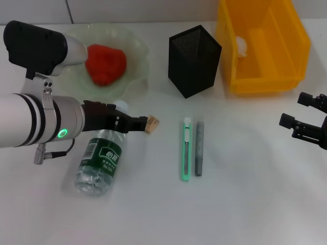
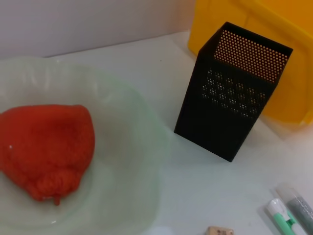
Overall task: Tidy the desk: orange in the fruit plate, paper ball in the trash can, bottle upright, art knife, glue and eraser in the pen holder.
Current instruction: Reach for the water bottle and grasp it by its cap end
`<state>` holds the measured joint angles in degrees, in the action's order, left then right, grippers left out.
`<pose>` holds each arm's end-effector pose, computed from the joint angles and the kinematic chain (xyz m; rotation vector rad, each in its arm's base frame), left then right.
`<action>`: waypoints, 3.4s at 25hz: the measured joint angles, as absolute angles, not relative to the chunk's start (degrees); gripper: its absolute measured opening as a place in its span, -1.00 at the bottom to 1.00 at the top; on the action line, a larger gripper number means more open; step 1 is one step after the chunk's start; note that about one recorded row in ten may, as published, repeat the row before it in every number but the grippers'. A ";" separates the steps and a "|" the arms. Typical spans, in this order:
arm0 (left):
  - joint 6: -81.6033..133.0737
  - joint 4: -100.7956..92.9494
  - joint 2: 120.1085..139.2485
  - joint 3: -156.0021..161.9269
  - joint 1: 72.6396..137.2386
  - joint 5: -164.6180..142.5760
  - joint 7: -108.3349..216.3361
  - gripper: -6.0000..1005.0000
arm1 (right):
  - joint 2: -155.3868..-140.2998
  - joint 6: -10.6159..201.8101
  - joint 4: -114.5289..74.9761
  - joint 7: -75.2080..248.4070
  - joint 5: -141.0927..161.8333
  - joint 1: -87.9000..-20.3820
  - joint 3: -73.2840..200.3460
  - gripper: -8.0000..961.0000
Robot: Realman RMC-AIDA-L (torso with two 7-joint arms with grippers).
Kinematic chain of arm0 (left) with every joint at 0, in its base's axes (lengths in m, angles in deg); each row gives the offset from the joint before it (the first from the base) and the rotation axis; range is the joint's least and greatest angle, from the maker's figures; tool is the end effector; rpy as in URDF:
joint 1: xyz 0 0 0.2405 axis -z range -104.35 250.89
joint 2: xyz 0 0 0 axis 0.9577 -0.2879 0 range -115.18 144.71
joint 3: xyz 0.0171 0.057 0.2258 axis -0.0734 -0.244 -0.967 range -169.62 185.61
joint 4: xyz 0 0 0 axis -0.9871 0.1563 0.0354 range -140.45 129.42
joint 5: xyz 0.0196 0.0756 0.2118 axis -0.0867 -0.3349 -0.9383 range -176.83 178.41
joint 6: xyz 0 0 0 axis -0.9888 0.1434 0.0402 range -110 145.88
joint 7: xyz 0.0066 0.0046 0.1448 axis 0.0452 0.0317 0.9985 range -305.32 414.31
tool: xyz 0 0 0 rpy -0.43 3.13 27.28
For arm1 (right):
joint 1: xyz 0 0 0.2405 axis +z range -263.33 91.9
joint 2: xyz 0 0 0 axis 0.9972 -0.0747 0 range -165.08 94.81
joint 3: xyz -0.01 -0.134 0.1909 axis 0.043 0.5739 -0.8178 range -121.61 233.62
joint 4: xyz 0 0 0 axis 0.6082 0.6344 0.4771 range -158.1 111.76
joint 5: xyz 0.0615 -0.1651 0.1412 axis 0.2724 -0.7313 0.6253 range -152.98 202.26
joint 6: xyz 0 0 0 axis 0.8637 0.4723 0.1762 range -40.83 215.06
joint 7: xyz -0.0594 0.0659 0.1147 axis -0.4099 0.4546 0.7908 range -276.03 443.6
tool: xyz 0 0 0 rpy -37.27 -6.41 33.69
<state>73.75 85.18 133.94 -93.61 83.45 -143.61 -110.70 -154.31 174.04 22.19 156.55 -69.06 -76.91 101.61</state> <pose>-0.1677 0.3228 -0.0329 -2.3300 -1.0653 -0.0284 0.3199 0.2672 0.0509 -2.3514 0.6807 0.7969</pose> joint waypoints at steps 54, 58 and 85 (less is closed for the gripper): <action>72.68 82.80 133.79 -99.70 87.07 -149.12 -110.15 0.72 | -154.31 174.93 20.77 157.06 -69.50 -76.90 100.74 0.77; 74.19 84.49 133.79 -100.85 87.24 -150.66 -110.20 0.72 | -154.27 175.07 20.77 157.09 -69.49 -76.93 100.74 0.77; 78.64 81.95 133.93 -108.65 96.53 -164.77 -97.08 0.62 | -154.22 175.79 20.32 158.04 -69.49 -77.44 100.71 0.77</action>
